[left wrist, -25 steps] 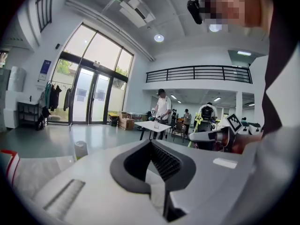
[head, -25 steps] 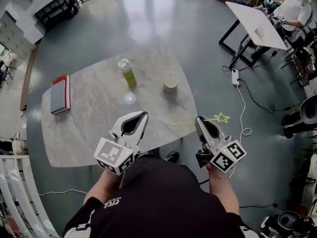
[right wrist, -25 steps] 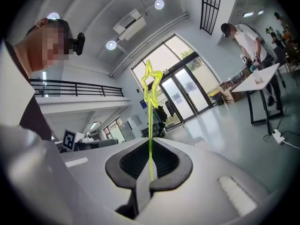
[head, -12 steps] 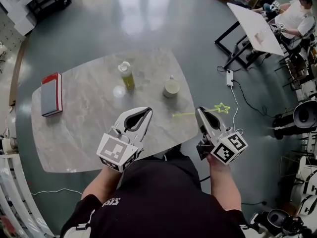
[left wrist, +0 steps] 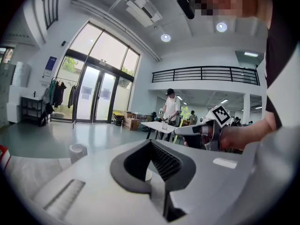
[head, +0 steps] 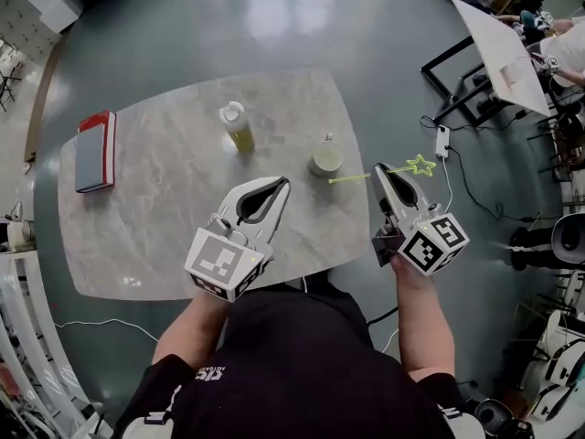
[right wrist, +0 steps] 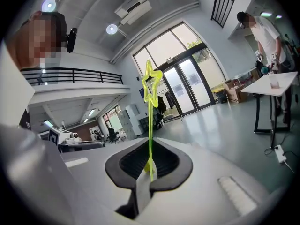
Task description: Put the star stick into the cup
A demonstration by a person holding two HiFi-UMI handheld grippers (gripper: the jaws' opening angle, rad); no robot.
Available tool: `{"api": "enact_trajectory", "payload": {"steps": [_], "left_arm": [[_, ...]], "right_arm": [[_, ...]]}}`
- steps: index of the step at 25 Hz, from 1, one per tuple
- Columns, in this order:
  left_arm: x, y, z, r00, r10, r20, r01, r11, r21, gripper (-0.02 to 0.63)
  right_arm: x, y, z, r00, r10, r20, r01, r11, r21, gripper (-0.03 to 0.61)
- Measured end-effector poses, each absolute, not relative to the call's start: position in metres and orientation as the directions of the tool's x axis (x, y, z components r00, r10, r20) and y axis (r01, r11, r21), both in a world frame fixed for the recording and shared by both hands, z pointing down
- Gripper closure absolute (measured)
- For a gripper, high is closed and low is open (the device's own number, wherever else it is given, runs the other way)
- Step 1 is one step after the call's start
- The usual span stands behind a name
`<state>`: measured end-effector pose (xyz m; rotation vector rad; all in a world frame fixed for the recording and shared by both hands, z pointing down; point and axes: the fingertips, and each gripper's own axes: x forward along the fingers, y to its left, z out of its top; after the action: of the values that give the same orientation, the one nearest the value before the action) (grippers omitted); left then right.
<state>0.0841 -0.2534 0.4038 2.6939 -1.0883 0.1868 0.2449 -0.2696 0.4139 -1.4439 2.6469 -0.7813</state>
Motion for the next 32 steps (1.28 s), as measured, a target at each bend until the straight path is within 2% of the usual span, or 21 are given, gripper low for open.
{"api": "enact_trajectory", "payload": {"steps": [16, 32], "left_arm": [[0.089, -0.291, 0.476, 0.705, -0.658, 0.266, -0.709, -0.665, 0.235, 0.612], [0.108, -0.293, 0.505, 0.748, -0.609, 0.265, -0.663, -0.699, 0.267, 0.612]], "right_arm": [[0.237, -0.348, 0.521, -0.576, -0.745, 0.336, -0.798, 0.424, -0.427, 0.549], [0.227, -0.36, 0.589, -0.526, -0.734, 0.429, -0.826, 0.322, -0.462, 0.548]]}}
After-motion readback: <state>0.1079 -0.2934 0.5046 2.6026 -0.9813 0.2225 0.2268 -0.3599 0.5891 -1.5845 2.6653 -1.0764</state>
